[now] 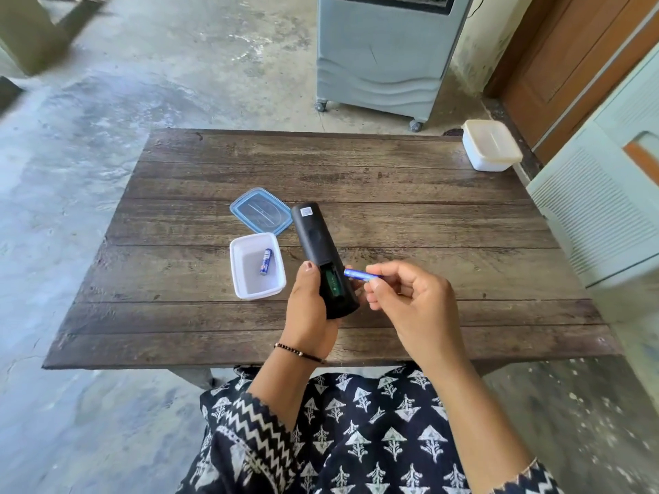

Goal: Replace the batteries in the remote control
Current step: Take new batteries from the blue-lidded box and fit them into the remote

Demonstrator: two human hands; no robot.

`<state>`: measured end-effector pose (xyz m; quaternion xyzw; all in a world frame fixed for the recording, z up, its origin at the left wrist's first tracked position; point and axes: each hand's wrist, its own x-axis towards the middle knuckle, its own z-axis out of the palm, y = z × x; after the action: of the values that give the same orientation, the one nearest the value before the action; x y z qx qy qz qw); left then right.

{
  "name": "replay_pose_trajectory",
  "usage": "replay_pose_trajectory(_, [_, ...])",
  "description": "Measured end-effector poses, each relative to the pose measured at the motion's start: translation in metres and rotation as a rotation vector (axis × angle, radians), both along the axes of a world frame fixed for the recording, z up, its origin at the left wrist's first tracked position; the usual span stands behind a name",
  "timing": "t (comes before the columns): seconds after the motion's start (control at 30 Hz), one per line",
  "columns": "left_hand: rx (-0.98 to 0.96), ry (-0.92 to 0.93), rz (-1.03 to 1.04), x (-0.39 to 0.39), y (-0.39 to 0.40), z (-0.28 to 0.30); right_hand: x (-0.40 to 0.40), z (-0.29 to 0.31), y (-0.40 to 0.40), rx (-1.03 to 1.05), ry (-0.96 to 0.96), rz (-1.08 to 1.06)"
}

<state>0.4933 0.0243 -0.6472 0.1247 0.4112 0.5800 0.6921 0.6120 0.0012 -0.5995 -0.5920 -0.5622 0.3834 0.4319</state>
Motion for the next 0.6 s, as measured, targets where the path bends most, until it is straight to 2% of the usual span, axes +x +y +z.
replay_pose_trajectory(0.07, [0.012, -0.039, -0.02, -0.0015, -0.0004, 0.0024, -0.0015, -0.0002, -0.0009, 0.009, 0.054, 0.022])
replay_pose_trajectory(0.2, [0.038, -0.037, -0.061, -0.0004, 0.001, 0.0056, -0.0037, -0.0036, -0.0006, -0.101, 0.384, -0.067])
replay_pose_trajectory(0.27, [0.04, -0.031, -0.068, 0.0012, 0.0015, 0.0046, -0.0059, -0.0051, 0.0001, -0.137, 0.439, -0.092])
replay_pose_trajectory(0.37, [0.032, -0.044, -0.064, 0.003, 0.0015, 0.0048, -0.007, -0.0065, 0.001, -0.071, 0.287, -0.075])
replay_pose_trajectory(0.53, [-0.006, 0.001, -0.069, 0.0051, -0.0007, 0.005, -0.0051, -0.0031, -0.0007, 0.114, -0.135, 0.025])
replay_pose_trajectory(0.6, [-0.006, 0.003, -0.069, 0.0054, -0.0019, 0.0048, -0.0063, -0.0022, -0.0006, 0.134, -0.156, 0.024])
